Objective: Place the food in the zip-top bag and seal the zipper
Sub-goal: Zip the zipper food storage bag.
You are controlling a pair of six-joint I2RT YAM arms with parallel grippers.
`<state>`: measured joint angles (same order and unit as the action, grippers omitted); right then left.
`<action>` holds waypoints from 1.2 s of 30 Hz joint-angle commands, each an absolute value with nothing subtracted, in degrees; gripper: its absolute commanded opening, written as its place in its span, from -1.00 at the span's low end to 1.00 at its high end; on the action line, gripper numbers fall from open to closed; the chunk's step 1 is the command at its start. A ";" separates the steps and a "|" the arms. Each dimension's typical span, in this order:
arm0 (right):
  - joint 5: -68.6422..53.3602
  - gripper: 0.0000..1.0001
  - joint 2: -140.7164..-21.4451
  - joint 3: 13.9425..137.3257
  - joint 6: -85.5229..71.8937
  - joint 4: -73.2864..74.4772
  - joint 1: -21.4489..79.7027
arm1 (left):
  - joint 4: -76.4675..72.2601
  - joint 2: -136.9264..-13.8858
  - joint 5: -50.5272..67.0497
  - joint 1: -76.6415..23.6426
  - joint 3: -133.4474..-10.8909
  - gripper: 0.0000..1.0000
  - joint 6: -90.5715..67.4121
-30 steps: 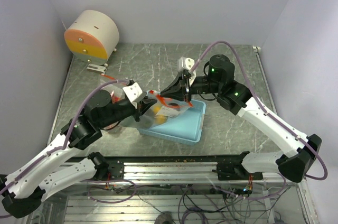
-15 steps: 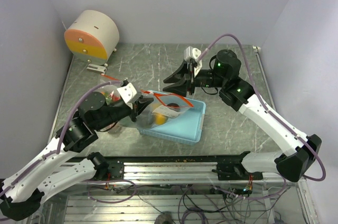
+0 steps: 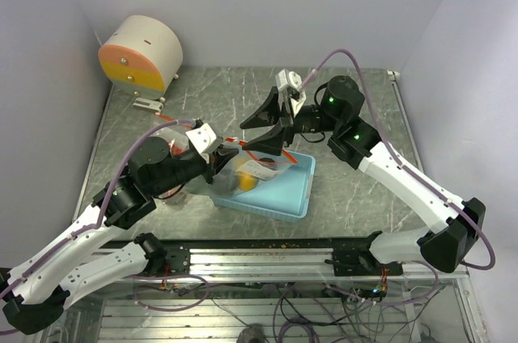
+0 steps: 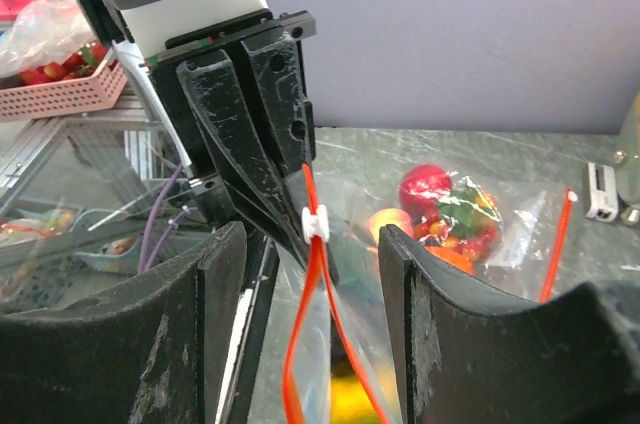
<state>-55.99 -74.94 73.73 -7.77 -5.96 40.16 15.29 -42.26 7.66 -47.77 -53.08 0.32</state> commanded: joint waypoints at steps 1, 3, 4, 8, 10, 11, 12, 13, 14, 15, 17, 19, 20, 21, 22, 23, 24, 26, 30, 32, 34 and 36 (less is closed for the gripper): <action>-54.66 0.11 -76.04 75.68 -8.15 -5.60 42.43 | 11.85 -42.19 6.44 -47.81 -55.09 -0.86 -0.59; -54.16 0.10 -76.24 75.72 -7.98 -5.32 43.02 | 11.67 -42.11 6.34 -47.81 -55.01 -0.86 -0.70; -54.03 0.10 -76.27 75.64 -8.00 -5.40 43.26 | 11.59 -42.10 6.29 -47.81 -54.97 -0.86 -0.78; -52.18 0.07 -76.45 75.18 -8.26 -5.78 43.67 | 11.60 -42.18 6.50 -47.81 -55.02 -0.86 -0.87; -51.37 0.04 -76.91 75.25 -8.26 -5.48 43.77 | 11.68 -42.27 6.59 -47.75 -55.03 -0.86 -0.88; -51.33 0.01 -77.04 75.24 -8.31 -5.56 43.80 | 11.63 -42.20 6.59 -47.80 -55.01 -0.86 -0.94; -51.41 -0.01 -77.14 75.11 -8.49 -5.80 43.84 | 11.61 -42.19 6.61 -47.81 -55.02 -0.86 -0.96; -51.56 -0.04 -77.24 75.05 -8.59 -5.99 43.90 | 11.50 -42.08 6.55 -47.81 -54.89 -0.87 -0.97; -51.70 -0.04 -77.37 74.98 -8.69 -6.05 43.97 | 11.51 -42.10 6.47 -47.81 -54.85 -0.86 -0.97; -51.50 -0.05 -77.49 74.97 -8.58 -5.92 43.99 | 11.51 -42.02 6.42 -47.81 -54.80 -0.86 -0.97; -50.48 -0.05 -77.84 74.88 -8.40 -5.58 44.04 | 11.51 -41.93 6.42 -47.81 -54.80 -0.86 -0.88; -49.29 -0.04 -77.96 74.75 -8.27 -5.37 44.03 | 11.49 -41.92 6.55 -47.81 -54.79 -0.86 -0.88; -49.08 -0.04 -77.91 74.71 -8.26 -5.48 44.03 | 11.49 -41.92 6.59 -47.81 -54.79 -0.86 -0.87; -49.09 -0.05 -77.81 74.64 -8.45 -5.92 44.03 | 11.59 -41.90 6.61 -47.79 -54.82 -0.86 -0.95; -49.32 -0.07 -77.86 74.55 -8.69 -6.34 44.04 | 11.60 -41.80 6.59 -47.81 -54.75 -0.86 -0.97; -49.46 -0.10 -77.87 74.50 -9.03 -6.78 44.03 | 11.51 -41.76 6.53 -47.81 -54.65 -0.86 -0.97; -49.71 -0.12 -77.87 74.46 -9.31 -7.25 44.08 | 11.45 -41.71 6.45 -47.75 -54.56 -0.86 -1.03; -50.66 -0.26 -78.07 74.44 -9.95 -7.99 44.08 | 11.38 -41.66 6.42 -47.81 -54.39 -0.86 -1.05; -54.59 -0.63 -79.04 75.14 -10.18 -7.97 44.03 | 11.38 -41.53 6.10 -47.81 -54.33 -0.86 -0.98; -55.35 -0.91 -79.36 75.15 -9.79 -7.28 44.03 | 11.39 -41.36 5.77 -47.76 -54.43 -0.86 -0.96; -55.26 -1.00 -79.11 74.80 -9.10 -6.35 44.03 | 11.58 -41.24 5.22 -47.80 -54.56 -0.86 -0.89; -54.65 -1.00 -78.37 73.96 -8.76 -5.80 44.04 | 11.49 -40.99 4.84 -47.81 -54.77 -0.86 -0.88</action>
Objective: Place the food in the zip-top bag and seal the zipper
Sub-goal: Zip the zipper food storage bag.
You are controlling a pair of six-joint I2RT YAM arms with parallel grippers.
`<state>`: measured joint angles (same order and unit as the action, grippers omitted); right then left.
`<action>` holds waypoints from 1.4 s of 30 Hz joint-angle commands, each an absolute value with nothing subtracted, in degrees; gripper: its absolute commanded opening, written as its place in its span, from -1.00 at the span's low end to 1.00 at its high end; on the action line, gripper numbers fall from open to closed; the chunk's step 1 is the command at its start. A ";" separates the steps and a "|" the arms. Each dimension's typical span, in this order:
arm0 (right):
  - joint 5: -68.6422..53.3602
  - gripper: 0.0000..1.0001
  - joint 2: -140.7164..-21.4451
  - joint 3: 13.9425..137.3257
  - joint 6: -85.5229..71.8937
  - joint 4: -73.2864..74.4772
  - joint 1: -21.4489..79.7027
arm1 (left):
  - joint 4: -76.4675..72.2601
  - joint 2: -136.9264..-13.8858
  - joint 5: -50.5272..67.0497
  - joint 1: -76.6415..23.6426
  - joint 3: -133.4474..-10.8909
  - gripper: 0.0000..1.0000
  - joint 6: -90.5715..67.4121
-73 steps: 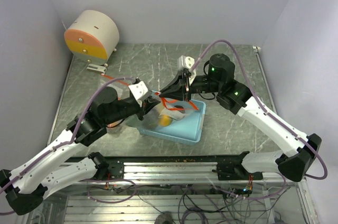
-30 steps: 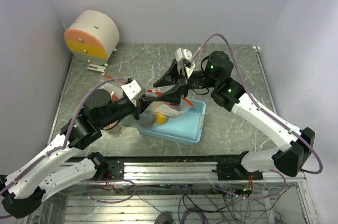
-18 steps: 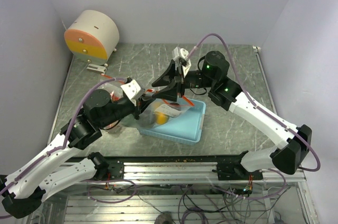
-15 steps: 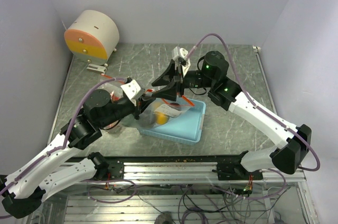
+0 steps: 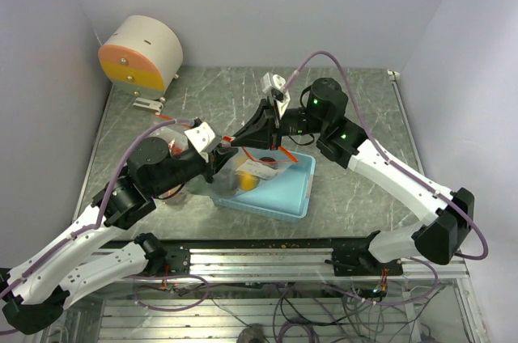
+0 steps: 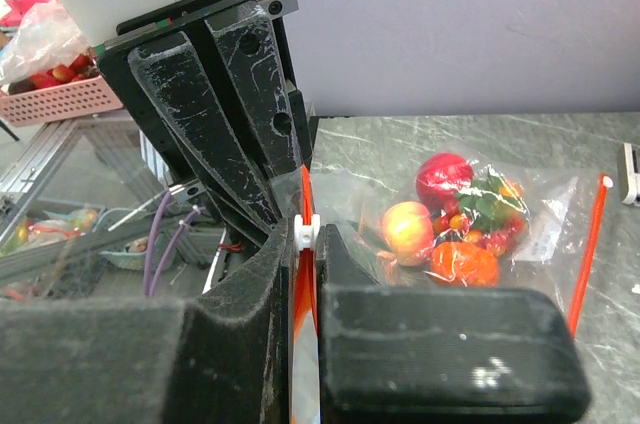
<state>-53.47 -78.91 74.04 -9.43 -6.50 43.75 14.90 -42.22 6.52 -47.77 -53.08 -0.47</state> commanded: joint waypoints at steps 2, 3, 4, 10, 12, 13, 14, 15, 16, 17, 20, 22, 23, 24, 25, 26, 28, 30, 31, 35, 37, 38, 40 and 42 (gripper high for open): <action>-53.45 -1.00 -77.51 73.30 -7.83 -4.35 44.03 | 11.52 -40.67 4.51 -47.81 -54.97 -0.86 -0.88; -52.32 -1.00 -77.04 73.14 -6.93 -3.15 44.08 | 11.67 -40.43 4.44 -47.77 -55.01 -0.86 -0.81; -50.10 -1.00 -76.59 72.98 -6.01 -1.76 44.04 | 11.82 -40.14 4.32 -47.81 -55.02 -0.86 -0.77; -44.36 -1.00 -75.54 73.39 -2.38 4.14 43.23 | 13.10 -37.99 2.33 -47.81 -54.76 -0.86 -0.25; -43.59 -1.00 -75.35 73.40 -2.39 4.73 42.91 | 13.29 -37.27 1.70 -47.77 -54.75 -0.86 -0.18; -43.48 -1.00 -75.20 73.13 -2.57 4.51 42.71 | 13.35 -37.06 1.53 -47.81 -54.71 -0.86 -0.10; -43.72 -1.00 -75.12 72.96 -2.78 4.16 42.60 | 13.47 -36.89 1.28 -47.79 -54.72 -0.86 -0.09; -44.24 -1.00 -75.07 72.83 -3.14 3.73 42.58 | 13.34 -36.71 1.12 -47.79 -54.62 -0.86 -0.01; -45.10 -1.00 -75.18 72.95 -3.38 3.12 42.48 | 13.09 -36.66 1.19 -47.81 -54.44 -0.86 0.00; -46.22 -1.00 -75.48 73.30 -3.54 3.00 42.49 | 12.71 -36.67 1.39 -47.79 -54.33 -0.86 0.12; -49.53 -1.00 -76.47 75.09 -2.73 4.19 42.56 | 12.83 -37.45 2.58 -47.81 -54.90 -0.86 0.32; -49.42 -1.00 -76.64 75.72 -1.34 5.80 42.56 | 13.17 -37.71 1.86 -47.80 -55.57 -0.87 0.11; -48.55 -1.00 -76.64 75.65 -0.78 6.34 42.53 | 13.08 -37.60 1.14 -47.81 -55.59 -0.86 0.01; -47.28 -1.00 -76.52 75.40 -0.60 6.67 42.47 | 12.97 -37.34 0.18 -47.81 -55.60 -0.86 -0.18; -46.71 -1.00 -76.47 75.15 -0.43 6.99 42.43 | 12.96 -36.80 -0.60 -47.81 -55.62 -0.86 -0.32; -46.53 -1.00 -76.38 74.96 -0.17 7.29 42.34 | 12.99 -36.30 -1.40 -47.79 -55.53 -0.86 -0.35; -45.92 -1.00 -75.93 74.51 0.00 7.45 42.13 | 13.22 -35.33 -3.16 -47.81 -55.70 -0.86 -0.59; -44.83 -1.00 -75.42 74.31 0.25 7.70 41.88 | 13.63 -34.31 -4.88 -47.80 -55.84 -0.86 -0.88; -44.21 -1.00 -75.21 74.23 0.22 7.57 41.70 | 13.74 -33.85 -5.43 -47.77 -55.78 -0.86 -1.03; -43.25 -1.00 -74.57 74.26 0.04 6.99 40.85 | 14.45 -32.19 -6.68 -47.77 -55.38 -0.86 -1.26; -42.63 -1.00 -74.55 74.27 0.43 7.27 40.47 | 14.86 -31.40 -7.29 -47.80 -55.20 -0.86 -1.33; -42.43 -1.00 -74.53 74.15 0.62 7.39 40.24 | 15.14 -31.04 -7.56 -47.77 -55.28 -0.86 -1.40; -42.31 -1.00 -74.58 73.69 0.95 7.40 39.70 | 16.07 -30.34 -8.10 -47.81 -55.68 -0.87 -1.41; -42.63 -1.00 -74.40 72.85 1.18 6.96 39.20 | 16.72 -29.48 -9.01 -47.81 -56.31 -0.86 -1.36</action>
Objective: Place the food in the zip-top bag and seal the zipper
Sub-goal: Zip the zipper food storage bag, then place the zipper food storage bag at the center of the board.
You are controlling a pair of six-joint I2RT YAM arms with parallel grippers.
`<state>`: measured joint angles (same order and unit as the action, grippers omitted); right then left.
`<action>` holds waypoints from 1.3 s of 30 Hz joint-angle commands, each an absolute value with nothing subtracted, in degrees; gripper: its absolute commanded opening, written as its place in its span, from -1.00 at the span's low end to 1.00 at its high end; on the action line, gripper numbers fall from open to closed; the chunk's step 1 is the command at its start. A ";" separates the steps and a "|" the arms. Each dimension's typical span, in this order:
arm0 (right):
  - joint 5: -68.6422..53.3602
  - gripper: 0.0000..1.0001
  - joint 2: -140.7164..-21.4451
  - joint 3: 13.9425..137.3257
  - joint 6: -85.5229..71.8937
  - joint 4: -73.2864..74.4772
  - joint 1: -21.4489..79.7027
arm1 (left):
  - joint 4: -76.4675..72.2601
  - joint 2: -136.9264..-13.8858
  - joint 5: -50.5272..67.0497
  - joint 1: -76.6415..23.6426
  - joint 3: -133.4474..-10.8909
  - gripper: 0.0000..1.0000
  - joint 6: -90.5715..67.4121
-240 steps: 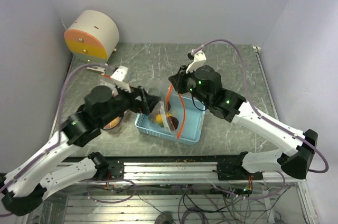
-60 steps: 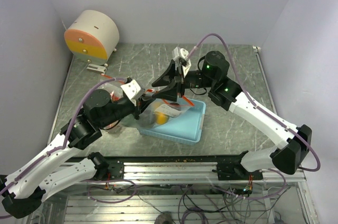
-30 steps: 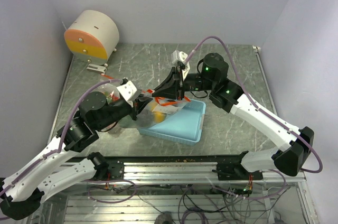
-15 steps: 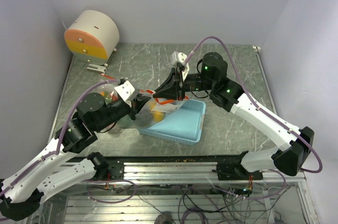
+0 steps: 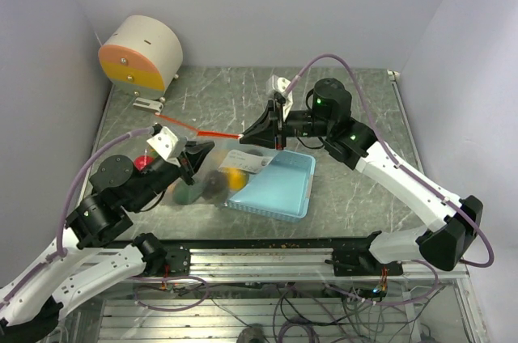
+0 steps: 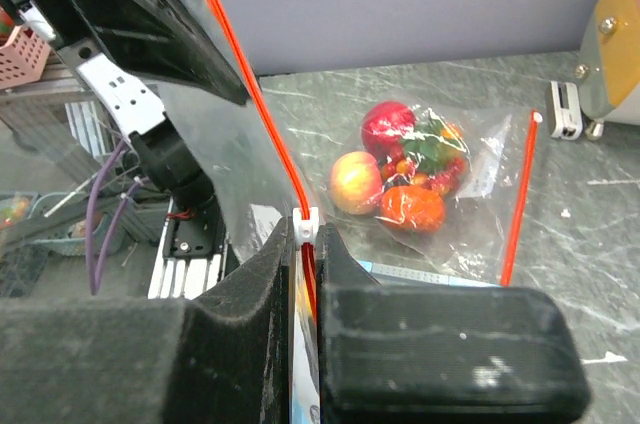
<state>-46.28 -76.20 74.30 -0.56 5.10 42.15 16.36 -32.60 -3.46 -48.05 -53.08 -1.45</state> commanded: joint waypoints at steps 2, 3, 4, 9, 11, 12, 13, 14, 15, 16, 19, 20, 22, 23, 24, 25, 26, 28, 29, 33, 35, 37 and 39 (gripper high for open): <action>-42.72 -1.00 -74.29 71.81 1.31 6.33 38.76 | 17.37 -28.46 -10.38 -47.79 -56.88 -0.86 -1.14; -42.85 -1.00 -74.23 71.16 1.44 6.19 38.45 | 17.60 -27.76 -11.41 -47.81 -57.37 -0.86 -1.10; -42.89 -1.00 -74.11 70.85 1.64 6.09 38.16 | 17.89 -27.42 -12.40 -47.74 -57.61 -0.86 -1.02; -41.88 -1.00 -72.78 67.78 2.22 5.31 36.77 | 19.98 -24.98 -19.27 -47.77 -59.27 -0.87 -0.51; -41.13 -1.00 -72.21 66.84 2.24 5.11 36.16 | 20.65 -24.15 -20.97 -47.81 -59.58 -0.86 -0.04; -40.99 -1.00 -71.97 66.46 2.20 4.90 35.97 | 20.84 -23.72 -21.61 -47.80 -59.60 -0.86 0.07; -40.79 -1.00 -71.84 66.18 2.20 4.89 35.64 | 20.84 -23.40 -22.44 -47.81 -59.53 -0.86 0.09; -40.33 -1.00 -71.90 66.04 2.27 5.06 35.56 | 20.83 -23.19 -22.94 -47.77 -59.36 -0.86 0.02; -39.80 -1.00 -72.02 65.96 2.28 5.24 35.47 | 20.83 -22.98 -23.47 -47.76 -59.19 -0.86 0.00; -39.04 -1.00 -72.21 65.90 2.36 5.52 35.38 | 20.79 -22.82 -23.97 -47.81 -58.97 -0.87 -0.12; -34.27 -1.00 -73.09 66.07 1.62 6.18 35.21 | 20.91 -22.77 -25.91 -47.81 -58.59 -0.86 -0.88; -31.65 -0.94 -73.38 66.17 0.97 6.23 35.23 | 20.92 -22.88 -26.60 -47.79 -58.42 -0.86 -1.26; -29.68 -0.41 -73.90 66.48 -0.18 5.92 35.16 | 20.44 -23.41 -27.58 -47.77 -57.95 -0.86 -1.94; -29.20 -0.14 -73.95 66.44 -0.86 5.26 35.18 | 20.05 -23.82 -28.00 -47.76 -57.66 -0.86 -2.38; -28.68 0.12 -73.92 66.32 -1.73 4.36 35.16 | 19.57 -24.60 -28.53 -47.81 -57.36 -0.86 -2.86; -27.89 0.42 -73.85 66.21 -2.84 3.68 35.23 | 18.91 -25.25 -29.35 -47.81 -57.06 -0.86 -3.42; -26.73 0.78 -73.83 66.11 -3.65 3.13 35.23 | 18.16 -26.02 -31.05 -47.80 -56.76 -0.86 -4.04; -22.73 1.00 -73.83 66.07 -5.15 3.07 35.16 | 16.17 -27.62 -34.96 -47.80 -56.12 -0.87 -5.26; -20.42 1.00 -73.91 65.93 -5.77 3.26 35.16 | 15.04 -28.48 -37.46 -47.80 -55.88 -0.86 -5.78; -14.05 1.00 -74.23 64.58 -9.18 2.97 35.20 | 6.27 -30.41 -44.84 -47.81 -52.88 -0.86 -5.97; -11.88 1.00 -74.63 63.53 -11.10 2.38 35.19 | 0.62 -31.09 -47.00 -47.81 -50.46 -0.86 -5.21; -9.28 1.00 -75.22 62.59 -12.53 2.21 35.16 | -4.69 -32.12 -47.91 -47.81 -47.82 -0.85 -4.42; -6.30 1.00 -75.68 61.96 -13.73 2.55 35.16 | -8.87 -33.49 -47.67 -47.81 -46.28 -0.65 -4.53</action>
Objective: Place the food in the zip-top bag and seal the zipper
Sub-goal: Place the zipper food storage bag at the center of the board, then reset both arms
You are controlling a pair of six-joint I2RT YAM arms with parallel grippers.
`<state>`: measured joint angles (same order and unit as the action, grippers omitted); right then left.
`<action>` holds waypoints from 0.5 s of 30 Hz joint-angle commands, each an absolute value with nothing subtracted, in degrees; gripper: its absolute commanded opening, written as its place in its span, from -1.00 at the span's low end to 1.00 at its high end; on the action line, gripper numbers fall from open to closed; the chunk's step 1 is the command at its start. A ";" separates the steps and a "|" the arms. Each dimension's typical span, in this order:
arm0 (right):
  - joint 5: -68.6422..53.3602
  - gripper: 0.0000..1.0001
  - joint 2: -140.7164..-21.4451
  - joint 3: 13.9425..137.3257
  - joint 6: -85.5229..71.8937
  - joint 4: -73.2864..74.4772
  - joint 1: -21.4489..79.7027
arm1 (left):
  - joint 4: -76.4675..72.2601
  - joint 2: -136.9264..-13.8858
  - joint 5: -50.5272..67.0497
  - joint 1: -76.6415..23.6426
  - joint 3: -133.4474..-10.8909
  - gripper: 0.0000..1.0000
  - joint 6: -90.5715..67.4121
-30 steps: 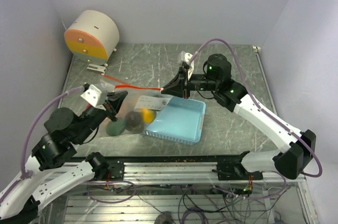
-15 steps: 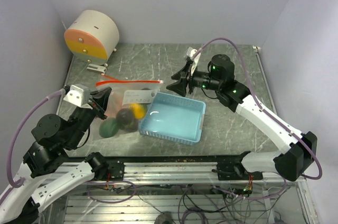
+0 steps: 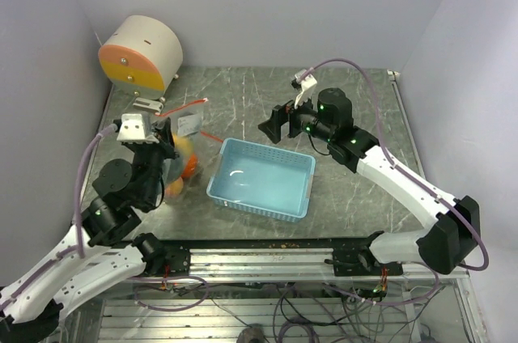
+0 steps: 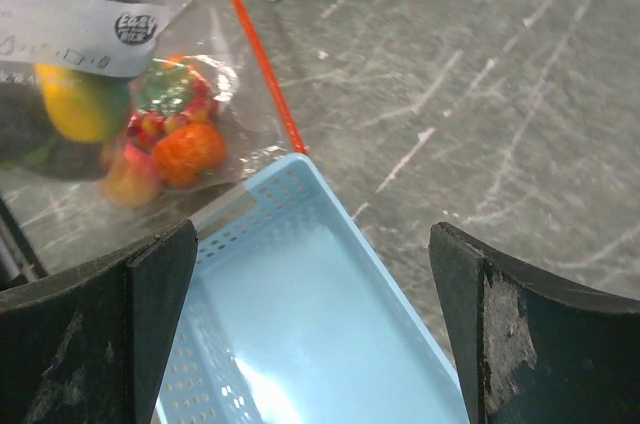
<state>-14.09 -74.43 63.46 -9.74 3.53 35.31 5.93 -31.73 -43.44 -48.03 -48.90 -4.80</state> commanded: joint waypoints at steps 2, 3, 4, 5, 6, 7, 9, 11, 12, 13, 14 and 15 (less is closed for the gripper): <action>-3.56 1.00 -76.30 61.79 -14.71 3.36 35.19 | -9.63 -35.00 -47.25 -47.81 -45.91 -0.15 -5.89; -2.24 1.00 -76.58 61.79 -15.31 3.83 35.16 | -8.84 -35.79 -47.09 -47.80 -46.15 0.23 -6.68; -1.18 1.00 -76.78 61.72 -15.97 4.11 35.16 | -7.58 -36.62 -47.03 -47.79 -46.53 0.71 -7.47; -0.26 1.00 -76.95 61.56 -16.45 4.39 35.19 | -6.24 -37.09 -46.85 -47.79 -46.89 0.97 -8.37; 0.66 1.00 -77.03 61.39 -17.04 4.52 35.20 | -4.64 -37.50 -46.64 -47.81 -47.35 0.99 -9.31; 1.83 1.00 -77.07 61.28 -17.81 4.84 35.24 | -2.86 -37.66 -46.17 -47.79 -47.92 0.99 -10.32; 3.96 1.00 -77.08 61.25 -18.75 5.61 35.18 | 1.55 -37.83 -44.65 -47.81 -49.24 0.99 -11.55; 5.20 1.00 -76.95 61.14 -19.36 6.12 35.23 | 5.00 -37.72 -43.22 -47.79 -50.30 0.99 -12.25; 5.30 1.00 -76.87 60.97 -19.67 6.08 35.19 | 6.36 -37.59 -42.62 -47.81 -50.68 0.99 -12.43; 5.23 1.00 -76.84 60.81 -19.82 6.02 35.20 | 7.42 -37.35 -42.21 -47.77 -50.81 0.99 -12.72; 5.05 1.00 -76.82 60.66 -20.10 5.98 35.16 | 8.17 -37.05 -42.05 -47.80 -50.74 0.99 -13.01; 5.07 1.00 -76.89 60.65 -20.39 6.02 35.20 | 8.61 -36.68 -42.04 -47.81 -50.50 0.99 -13.15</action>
<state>2.39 -76.97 61.39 -18.26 5.54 35.31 3.84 -37.98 -44.01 -48.03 -48.56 -10.94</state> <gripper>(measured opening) 0.999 0.992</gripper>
